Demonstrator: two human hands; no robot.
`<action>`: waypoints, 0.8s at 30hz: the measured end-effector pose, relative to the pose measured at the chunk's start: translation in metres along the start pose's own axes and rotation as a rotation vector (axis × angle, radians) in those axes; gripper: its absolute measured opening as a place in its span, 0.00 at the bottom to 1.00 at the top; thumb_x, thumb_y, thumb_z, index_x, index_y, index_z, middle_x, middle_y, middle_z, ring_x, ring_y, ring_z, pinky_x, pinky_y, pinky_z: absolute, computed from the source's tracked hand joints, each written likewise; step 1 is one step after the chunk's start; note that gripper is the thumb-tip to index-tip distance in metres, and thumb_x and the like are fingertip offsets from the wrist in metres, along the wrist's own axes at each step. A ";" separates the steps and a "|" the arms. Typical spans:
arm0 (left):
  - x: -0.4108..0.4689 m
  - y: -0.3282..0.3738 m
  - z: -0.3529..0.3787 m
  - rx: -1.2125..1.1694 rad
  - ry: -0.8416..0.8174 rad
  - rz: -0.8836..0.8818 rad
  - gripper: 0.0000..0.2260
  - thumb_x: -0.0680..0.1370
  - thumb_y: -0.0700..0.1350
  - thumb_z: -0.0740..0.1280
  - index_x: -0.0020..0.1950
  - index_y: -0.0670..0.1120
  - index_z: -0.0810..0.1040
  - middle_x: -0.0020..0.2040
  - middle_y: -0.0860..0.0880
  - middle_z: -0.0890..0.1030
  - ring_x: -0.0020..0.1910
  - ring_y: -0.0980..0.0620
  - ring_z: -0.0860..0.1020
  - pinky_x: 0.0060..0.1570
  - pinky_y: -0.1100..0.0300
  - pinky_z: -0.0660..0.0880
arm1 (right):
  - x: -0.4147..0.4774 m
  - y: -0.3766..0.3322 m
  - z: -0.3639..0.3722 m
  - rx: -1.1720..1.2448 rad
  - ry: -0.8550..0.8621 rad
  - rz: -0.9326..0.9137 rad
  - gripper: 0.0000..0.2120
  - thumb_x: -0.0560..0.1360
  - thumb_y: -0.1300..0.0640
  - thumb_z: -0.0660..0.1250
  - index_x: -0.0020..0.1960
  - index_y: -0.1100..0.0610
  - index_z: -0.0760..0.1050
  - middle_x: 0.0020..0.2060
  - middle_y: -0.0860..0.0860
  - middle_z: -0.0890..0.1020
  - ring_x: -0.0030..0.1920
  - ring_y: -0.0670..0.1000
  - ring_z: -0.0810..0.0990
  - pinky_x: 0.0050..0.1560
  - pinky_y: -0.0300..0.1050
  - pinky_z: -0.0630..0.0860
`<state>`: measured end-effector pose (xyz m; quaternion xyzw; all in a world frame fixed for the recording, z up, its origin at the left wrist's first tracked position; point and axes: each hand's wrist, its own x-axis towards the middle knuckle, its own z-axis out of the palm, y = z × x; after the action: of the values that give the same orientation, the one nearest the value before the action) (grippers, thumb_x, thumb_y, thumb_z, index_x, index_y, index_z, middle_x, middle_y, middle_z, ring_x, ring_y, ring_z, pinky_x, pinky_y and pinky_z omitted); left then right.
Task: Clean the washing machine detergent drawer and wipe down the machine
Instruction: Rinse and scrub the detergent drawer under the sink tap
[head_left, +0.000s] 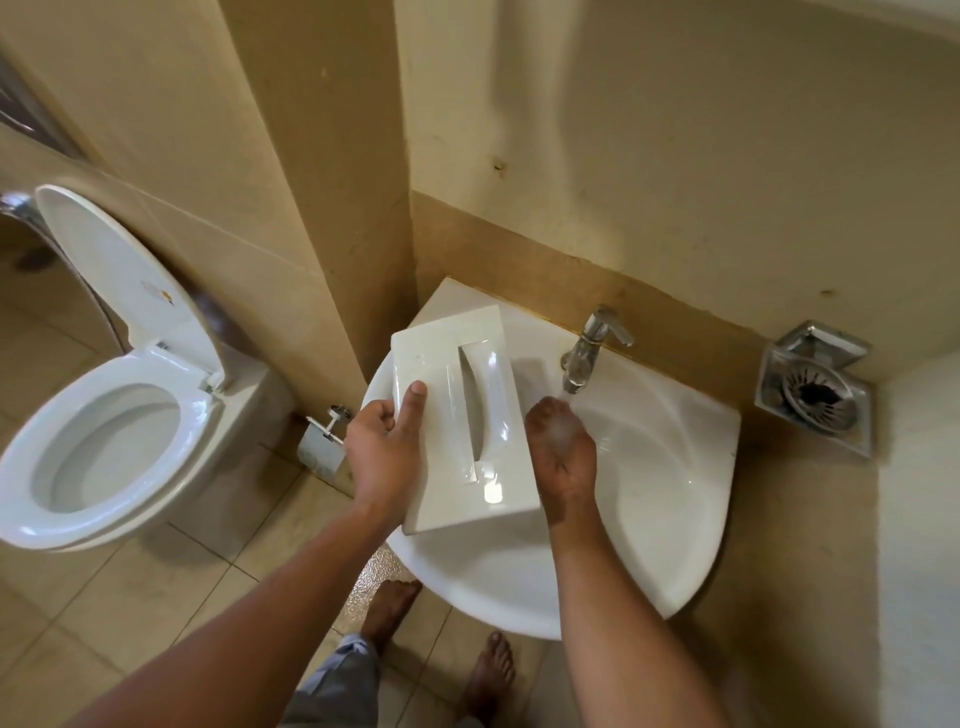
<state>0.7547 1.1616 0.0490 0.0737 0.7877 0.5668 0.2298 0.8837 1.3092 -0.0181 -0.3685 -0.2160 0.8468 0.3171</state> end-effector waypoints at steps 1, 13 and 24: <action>0.000 0.001 0.001 0.001 -0.005 0.001 0.32 0.77 0.62 0.68 0.42 0.30 0.73 0.35 0.44 0.73 0.34 0.50 0.70 0.35 0.56 0.69 | -0.005 0.000 -0.006 0.323 -0.105 0.047 0.18 0.61 0.65 0.81 0.47 0.64 0.77 0.38 0.58 0.82 0.42 0.57 0.84 0.45 0.42 0.80; -0.023 0.011 0.021 0.025 -0.027 -0.012 0.19 0.80 0.58 0.67 0.40 0.44 0.72 0.34 0.52 0.75 0.33 0.57 0.74 0.28 0.72 0.65 | -0.061 -0.092 0.113 -0.361 -0.096 0.013 0.10 0.77 0.68 0.60 0.40 0.61 0.76 0.35 0.55 0.78 0.34 0.48 0.77 0.34 0.37 0.74; -0.036 0.023 0.034 -0.017 -0.111 -0.086 0.18 0.83 0.57 0.61 0.57 0.42 0.74 0.46 0.50 0.79 0.42 0.54 0.78 0.39 0.62 0.74 | -0.123 -0.056 0.070 -1.827 0.187 -0.673 0.12 0.76 0.62 0.64 0.55 0.57 0.83 0.45 0.55 0.86 0.45 0.57 0.84 0.45 0.48 0.82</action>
<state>0.7983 1.1847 0.0715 0.0689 0.7714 0.5582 0.2978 0.9166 1.2540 0.1196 -0.4568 -0.8567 0.1861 0.1504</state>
